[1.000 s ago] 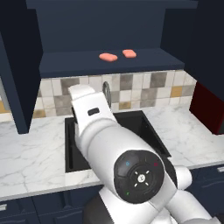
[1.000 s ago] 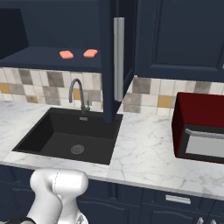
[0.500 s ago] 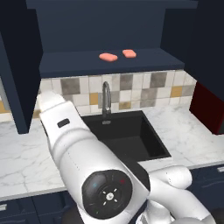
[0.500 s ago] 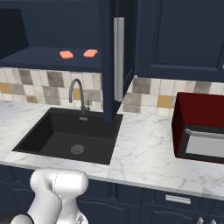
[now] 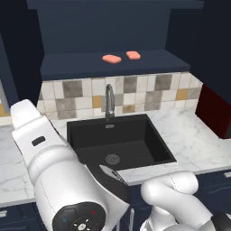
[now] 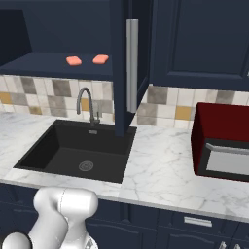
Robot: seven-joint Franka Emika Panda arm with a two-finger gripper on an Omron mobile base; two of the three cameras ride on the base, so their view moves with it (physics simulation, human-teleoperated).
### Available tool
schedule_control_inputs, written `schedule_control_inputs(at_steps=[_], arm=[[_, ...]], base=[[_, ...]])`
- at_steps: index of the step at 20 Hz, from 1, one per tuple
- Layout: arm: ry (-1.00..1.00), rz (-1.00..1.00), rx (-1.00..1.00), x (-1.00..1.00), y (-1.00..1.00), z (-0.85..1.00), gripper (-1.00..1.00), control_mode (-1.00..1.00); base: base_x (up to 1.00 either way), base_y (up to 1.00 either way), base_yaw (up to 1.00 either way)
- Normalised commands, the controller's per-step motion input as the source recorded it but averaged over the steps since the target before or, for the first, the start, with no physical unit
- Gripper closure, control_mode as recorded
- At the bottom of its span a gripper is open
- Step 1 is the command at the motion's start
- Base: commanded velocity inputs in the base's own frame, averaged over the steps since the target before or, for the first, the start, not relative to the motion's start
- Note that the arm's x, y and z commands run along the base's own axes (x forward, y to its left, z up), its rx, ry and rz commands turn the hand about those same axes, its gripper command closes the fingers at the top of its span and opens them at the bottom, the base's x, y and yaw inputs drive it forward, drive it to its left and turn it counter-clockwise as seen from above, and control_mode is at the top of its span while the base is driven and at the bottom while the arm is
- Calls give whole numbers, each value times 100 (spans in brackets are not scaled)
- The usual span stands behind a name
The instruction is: Pick up the bar soap and bar soap from the sink, and place them back in the cabinet, and close the cabinet doors.
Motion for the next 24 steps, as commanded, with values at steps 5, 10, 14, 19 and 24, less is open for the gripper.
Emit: schedule_control_inputs(at_steps=[5,10,14,19,24], arm=[[-10,1,0,0,39,-10,-100,-100],[-9,0,0,6,44,-19,-100,-100],[-11,0,0,10,37,-15,-100,-100],[-13,0,0,28,35,-9,-100,-100],[-16,0,0,41,32,-10,-100,-100]], base=[[0,0,0],[0,0,0],[0,0,0],[0,0,0],[0,0,0]])
